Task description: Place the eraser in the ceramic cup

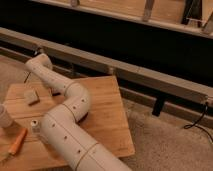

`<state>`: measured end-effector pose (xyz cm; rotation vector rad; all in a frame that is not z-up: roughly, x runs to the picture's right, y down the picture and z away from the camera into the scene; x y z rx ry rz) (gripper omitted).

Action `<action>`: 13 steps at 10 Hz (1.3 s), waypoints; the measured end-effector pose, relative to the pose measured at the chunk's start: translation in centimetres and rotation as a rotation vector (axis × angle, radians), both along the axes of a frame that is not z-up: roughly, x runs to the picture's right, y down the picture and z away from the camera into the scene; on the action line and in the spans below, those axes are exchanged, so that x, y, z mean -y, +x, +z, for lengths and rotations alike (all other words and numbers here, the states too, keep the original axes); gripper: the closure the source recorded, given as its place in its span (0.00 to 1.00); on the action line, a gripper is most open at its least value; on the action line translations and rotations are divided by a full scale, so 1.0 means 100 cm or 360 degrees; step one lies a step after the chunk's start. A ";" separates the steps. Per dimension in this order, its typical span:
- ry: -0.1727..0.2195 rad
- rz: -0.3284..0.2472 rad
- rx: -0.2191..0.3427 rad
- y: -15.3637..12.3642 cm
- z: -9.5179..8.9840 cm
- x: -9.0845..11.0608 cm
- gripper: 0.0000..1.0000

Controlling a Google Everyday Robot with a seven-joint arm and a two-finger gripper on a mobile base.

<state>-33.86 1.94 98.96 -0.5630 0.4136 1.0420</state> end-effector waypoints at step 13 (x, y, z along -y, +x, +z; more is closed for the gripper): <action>0.0113 -0.0079 -0.0025 0.019 -0.078 0.084 1.00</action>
